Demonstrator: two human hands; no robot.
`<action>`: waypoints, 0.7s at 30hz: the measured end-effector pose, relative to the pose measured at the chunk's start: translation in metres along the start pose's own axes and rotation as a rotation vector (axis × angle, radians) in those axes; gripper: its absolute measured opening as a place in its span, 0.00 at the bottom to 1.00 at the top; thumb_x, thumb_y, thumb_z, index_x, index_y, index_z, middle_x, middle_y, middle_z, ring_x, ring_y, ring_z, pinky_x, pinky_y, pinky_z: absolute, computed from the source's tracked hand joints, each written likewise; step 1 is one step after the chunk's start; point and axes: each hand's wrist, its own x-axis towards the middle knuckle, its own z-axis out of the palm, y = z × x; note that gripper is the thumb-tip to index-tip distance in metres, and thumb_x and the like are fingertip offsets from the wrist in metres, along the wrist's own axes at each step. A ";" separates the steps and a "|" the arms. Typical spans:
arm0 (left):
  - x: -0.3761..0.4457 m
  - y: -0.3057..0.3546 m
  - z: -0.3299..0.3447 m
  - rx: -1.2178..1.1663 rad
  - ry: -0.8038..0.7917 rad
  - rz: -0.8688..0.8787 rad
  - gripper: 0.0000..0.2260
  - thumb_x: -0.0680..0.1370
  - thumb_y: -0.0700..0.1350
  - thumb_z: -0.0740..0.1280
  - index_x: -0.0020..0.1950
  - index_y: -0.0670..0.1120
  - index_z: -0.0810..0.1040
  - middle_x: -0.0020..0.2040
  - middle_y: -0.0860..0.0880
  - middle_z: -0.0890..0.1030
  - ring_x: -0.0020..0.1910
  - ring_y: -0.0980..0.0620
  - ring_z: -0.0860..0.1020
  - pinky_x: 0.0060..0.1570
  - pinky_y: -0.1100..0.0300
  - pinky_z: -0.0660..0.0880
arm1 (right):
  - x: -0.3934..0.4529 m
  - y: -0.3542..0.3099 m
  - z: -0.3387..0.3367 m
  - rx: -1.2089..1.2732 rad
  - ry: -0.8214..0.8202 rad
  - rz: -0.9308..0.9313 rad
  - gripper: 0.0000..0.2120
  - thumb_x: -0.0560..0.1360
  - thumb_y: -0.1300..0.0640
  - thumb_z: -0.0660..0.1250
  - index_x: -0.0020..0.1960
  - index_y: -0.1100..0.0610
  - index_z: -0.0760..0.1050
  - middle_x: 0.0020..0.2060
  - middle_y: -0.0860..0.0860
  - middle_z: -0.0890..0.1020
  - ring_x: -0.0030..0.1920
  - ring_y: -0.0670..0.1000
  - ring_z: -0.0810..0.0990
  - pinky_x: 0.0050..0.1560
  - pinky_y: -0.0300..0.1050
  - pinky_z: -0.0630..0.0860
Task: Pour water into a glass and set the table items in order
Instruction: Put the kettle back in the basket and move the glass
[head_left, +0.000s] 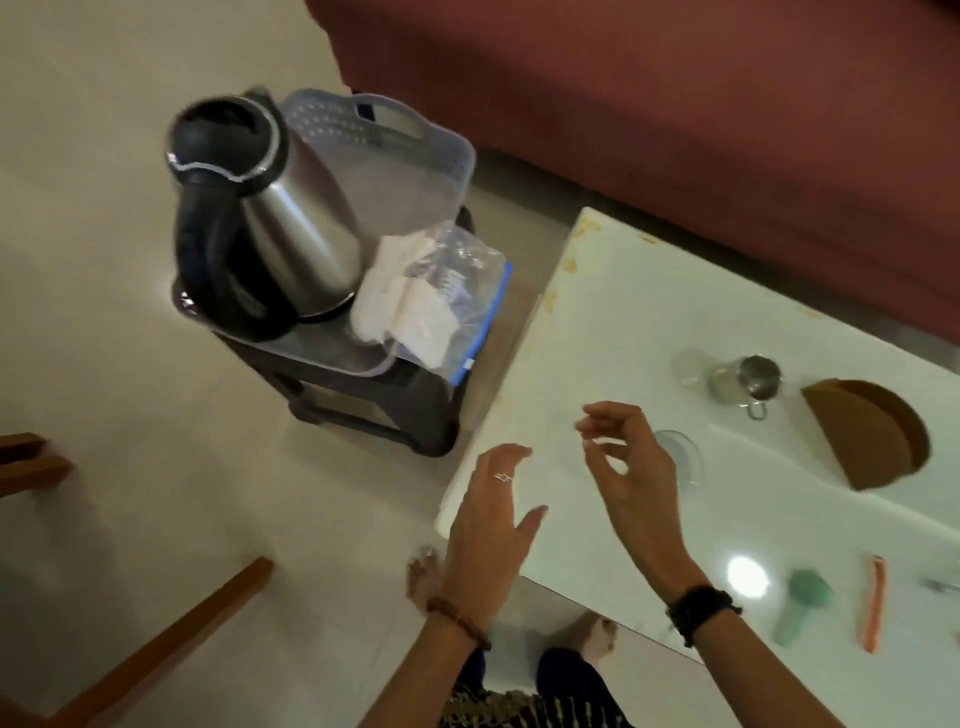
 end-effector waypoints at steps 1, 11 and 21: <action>-0.002 0.007 0.016 -0.010 -0.048 0.009 0.27 0.72 0.42 0.70 0.64 0.60 0.62 0.65 0.58 0.66 0.59 0.68 0.66 0.56 0.80 0.63 | -0.006 0.010 -0.026 -0.025 0.044 0.019 0.16 0.74 0.70 0.64 0.53 0.51 0.72 0.46 0.46 0.80 0.47 0.40 0.79 0.47 0.27 0.73; 0.018 0.012 0.103 0.019 -0.258 -0.092 0.41 0.69 0.37 0.73 0.74 0.50 0.52 0.72 0.55 0.58 0.70 0.59 0.57 0.62 0.80 0.53 | -0.038 0.125 -0.145 -0.036 -0.045 0.314 0.21 0.70 0.66 0.72 0.57 0.52 0.67 0.50 0.47 0.77 0.53 0.53 0.76 0.46 0.33 0.72; 0.073 0.000 0.144 0.056 -0.406 -0.029 0.42 0.65 0.37 0.76 0.72 0.50 0.57 0.69 0.52 0.66 0.67 0.55 0.65 0.62 0.70 0.62 | 0.005 0.167 -0.098 0.136 -0.348 0.257 0.43 0.65 0.62 0.77 0.69 0.45 0.55 0.63 0.41 0.66 0.61 0.39 0.68 0.56 0.23 0.64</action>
